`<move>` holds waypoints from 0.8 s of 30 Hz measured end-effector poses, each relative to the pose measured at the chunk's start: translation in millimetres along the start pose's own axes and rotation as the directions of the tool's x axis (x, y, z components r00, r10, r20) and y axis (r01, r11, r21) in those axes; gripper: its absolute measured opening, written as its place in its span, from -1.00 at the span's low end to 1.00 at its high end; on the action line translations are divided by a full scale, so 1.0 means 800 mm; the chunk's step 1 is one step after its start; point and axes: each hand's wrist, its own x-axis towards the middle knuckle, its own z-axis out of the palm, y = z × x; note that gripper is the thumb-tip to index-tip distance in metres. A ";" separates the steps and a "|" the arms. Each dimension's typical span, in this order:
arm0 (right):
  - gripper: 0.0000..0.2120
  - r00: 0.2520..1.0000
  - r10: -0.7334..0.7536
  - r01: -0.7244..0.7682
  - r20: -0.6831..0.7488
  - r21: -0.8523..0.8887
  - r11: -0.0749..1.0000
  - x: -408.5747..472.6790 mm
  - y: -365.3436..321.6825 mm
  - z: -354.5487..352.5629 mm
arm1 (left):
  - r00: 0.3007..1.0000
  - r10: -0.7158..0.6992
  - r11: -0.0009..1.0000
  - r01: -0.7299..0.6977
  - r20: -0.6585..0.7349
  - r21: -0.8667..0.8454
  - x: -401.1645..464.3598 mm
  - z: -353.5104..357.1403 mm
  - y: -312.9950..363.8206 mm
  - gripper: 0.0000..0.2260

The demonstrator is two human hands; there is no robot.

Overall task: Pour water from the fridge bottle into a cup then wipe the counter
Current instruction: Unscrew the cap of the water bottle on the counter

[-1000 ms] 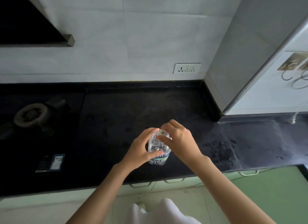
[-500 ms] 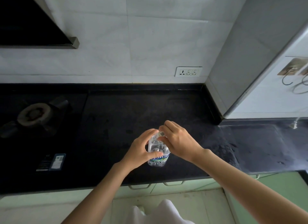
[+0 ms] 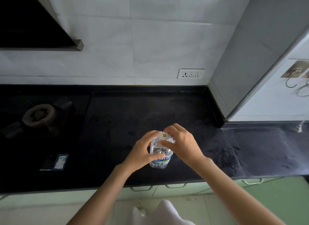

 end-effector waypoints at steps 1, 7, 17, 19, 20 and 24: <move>-0.68 0.999 -0.028 0.028 -0.022 0.006 1.000 0.000 -0.001 0.004 | 1.000 -0.001 1.000 0.001 0.003 0.002 0.000 -0.001 0.000 -0.40; -0.73 0.976 -0.196 0.193 0.098 0.039 0.981 0.007 0.010 -0.010 | 1.000 -0.006 1.000 0.006 0.021 0.001 0.001 -0.001 0.002 -0.40; -0.71 1.000 0.006 -0.004 -0.025 0.063 0.998 0.017 -0.019 -0.008 | 1.000 -0.005 1.000 0.005 0.023 0.002 0.001 -0.002 -0.001 -0.39; -0.76 0.998 -0.069 0.069 -0.007 0.071 0.995 0.015 -0.014 -0.010 | 0.999 -0.008 1.000 0.008 0.032 0.002 0.000 -0.002 -0.002 -0.37; -0.79 0.993 -0.117 0.116 0.009 0.063 0.991 0.014 -0.011 -0.011 | 0.999 -0.007 1.000 0.007 0.034 0.002 0.000 -0.002 -0.002 -0.37; -0.75 0.968 -0.218 0.210 0.122 0.069 0.975 0.015 -0.006 -0.021 | 0.999 0.014 1.000 -0.014 0.037 -0.001 0.002 -0.004 0.003 -0.40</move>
